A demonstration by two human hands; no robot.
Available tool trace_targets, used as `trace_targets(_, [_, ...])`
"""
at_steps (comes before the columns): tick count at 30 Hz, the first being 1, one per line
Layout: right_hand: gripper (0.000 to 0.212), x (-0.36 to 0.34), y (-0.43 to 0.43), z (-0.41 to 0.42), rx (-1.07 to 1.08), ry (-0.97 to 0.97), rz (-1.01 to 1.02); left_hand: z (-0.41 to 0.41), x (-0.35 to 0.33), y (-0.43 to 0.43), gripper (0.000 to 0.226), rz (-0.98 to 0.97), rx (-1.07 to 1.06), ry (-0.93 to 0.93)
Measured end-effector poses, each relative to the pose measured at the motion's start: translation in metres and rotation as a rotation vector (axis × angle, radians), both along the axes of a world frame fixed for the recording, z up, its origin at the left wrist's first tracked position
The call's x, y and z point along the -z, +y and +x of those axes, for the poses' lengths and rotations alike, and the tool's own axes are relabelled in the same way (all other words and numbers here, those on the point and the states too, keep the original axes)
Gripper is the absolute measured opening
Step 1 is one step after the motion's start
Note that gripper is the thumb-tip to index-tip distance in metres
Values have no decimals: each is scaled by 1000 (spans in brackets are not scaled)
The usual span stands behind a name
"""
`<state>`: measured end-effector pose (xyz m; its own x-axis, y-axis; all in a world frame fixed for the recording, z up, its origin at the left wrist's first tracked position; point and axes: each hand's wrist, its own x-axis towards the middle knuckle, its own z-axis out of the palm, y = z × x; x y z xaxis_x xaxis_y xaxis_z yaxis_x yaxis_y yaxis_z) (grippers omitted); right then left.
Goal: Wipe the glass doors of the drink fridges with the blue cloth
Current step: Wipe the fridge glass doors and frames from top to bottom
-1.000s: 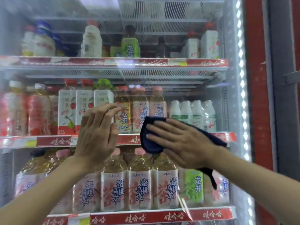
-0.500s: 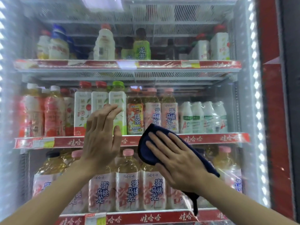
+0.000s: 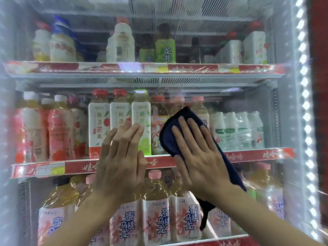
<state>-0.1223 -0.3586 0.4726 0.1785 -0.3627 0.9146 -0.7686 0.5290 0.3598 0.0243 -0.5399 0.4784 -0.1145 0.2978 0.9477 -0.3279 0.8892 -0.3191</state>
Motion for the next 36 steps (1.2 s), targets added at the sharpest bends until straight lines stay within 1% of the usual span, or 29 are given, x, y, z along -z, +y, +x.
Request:
trace_targets(2, [66,25,-7,6,-4,38,98,-1,0,1,51,3,27,-6])
trace_targets(4, [69,34,-1,6,12,97,218,4,-1,0,50,26,99,-16])
trace_targets(6, [67,21,10,-1,26,183,328,15,-3,-6,51,27,129,-3])
trace_targets(8, [64,-8,18,-7,48,252,389,29,-8,-21,52,5,58,36])
trace_targets(10, [63,-40,16,-7,52,245,341,38,-13,-35,51,31,-1,60])
trace_targets(13, [63,-64,2,2,24,171,191,35,-13,-42,52,77,-46,81])
trace_targets(16, [63,-57,-10,9,-3,114,101,31,-11,-45,51,66,-51,79])
trace_targets(19, [65,-30,-19,19,-9,49,56,32,-11,-48,51,52,-48,90])
trace_targets(21, [66,1,-24,23,-17,71,120,32,-10,-46,51,50,-41,102])
trace_targets(24, [67,46,-24,27,-11,157,317,34,-11,-42,55,76,40,76])
trace_targets(26, [63,43,-14,22,7,236,435,44,-12,-48,58,94,101,30])
trace_targets(27, [62,30,-10,19,16,266,472,51,-10,-54,58,85,89,16])
trace_targets(28, [61,10,-9,18,20,273,467,60,-10,-62,58,67,51,15])
trace_targets(29, [61,-13,-9,17,25,251,417,66,-8,-69,57,51,10,19])
trace_targets(32, [61,-65,-21,27,46,146,214,73,-4,-81,55,36,-63,15])
trace_targets(34, [62,-66,-36,36,38,110,143,70,-3,-83,54,30,-61,19])
trace_targets(36, [64,-47,-48,43,33,77,85,68,-1,-85,53,14,-49,23])
